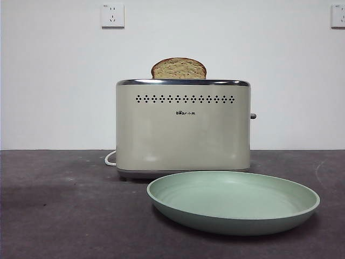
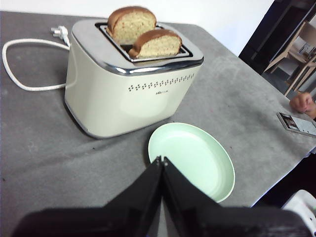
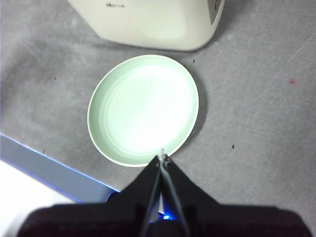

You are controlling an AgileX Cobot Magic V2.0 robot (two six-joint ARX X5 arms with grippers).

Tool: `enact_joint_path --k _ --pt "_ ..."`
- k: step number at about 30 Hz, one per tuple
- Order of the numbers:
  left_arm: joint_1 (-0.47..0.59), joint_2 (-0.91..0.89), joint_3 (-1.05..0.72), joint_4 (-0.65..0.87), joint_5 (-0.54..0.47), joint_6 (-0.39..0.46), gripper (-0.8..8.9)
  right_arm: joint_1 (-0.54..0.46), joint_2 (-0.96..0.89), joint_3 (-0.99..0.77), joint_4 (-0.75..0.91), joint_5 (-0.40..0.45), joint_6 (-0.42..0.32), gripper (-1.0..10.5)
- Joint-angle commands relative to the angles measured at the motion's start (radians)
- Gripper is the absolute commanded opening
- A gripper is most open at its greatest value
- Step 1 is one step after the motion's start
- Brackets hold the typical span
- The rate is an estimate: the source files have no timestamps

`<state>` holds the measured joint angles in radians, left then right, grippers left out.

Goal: Take the bread from the toaster,put the bread on the plate,put the plate on the table

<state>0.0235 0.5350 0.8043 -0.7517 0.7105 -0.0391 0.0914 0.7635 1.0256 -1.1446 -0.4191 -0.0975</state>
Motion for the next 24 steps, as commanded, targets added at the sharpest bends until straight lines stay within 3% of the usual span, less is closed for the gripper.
enact_joint_path --k 1,6,8,10,11,13,14,20,24 --pt "0.002 -0.001 0.003 0.002 0.003 0.025 -0.07 0.002 -0.004 0.000 0.002 -0.001 -0.024 -0.1" --pt "0.002 -0.001 0.003 0.002 0.004 0.024 0.39 0.002 -0.005 0.000 0.002 -0.002 -0.022 0.1" --pt "0.002 -0.001 0.003 0.002 0.004 0.024 2.22 0.002 -0.005 0.000 0.002 -0.002 -0.018 1.1" --pt "0.002 -0.001 0.003 0.002 0.004 0.025 4.92 0.002 -0.005 0.000 0.002 -0.001 0.006 3.3" --pt "0.001 -0.001 0.003 0.003 0.004 0.025 5.80 0.002 -0.004 0.000 0.002 -0.001 0.018 4.5" --pt "-0.003 -0.001 0.003 0.008 0.005 0.026 5.98 0.002 -0.004 0.000 0.002 -0.002 0.021 6.1" --pt "-0.006 -0.001 0.003 0.016 0.005 0.027 5.98 0.002 -0.004 0.000 0.002 -0.002 0.021 6.3" --pt "-0.030 0.020 0.033 0.125 0.006 0.052 5.98 0.002 -0.004 0.000 0.002 -0.002 0.022 6.3" --pt "-0.065 0.098 0.111 0.154 0.006 0.124 5.98 0.002 0.003 0.000 0.003 -0.002 0.022 6.3"
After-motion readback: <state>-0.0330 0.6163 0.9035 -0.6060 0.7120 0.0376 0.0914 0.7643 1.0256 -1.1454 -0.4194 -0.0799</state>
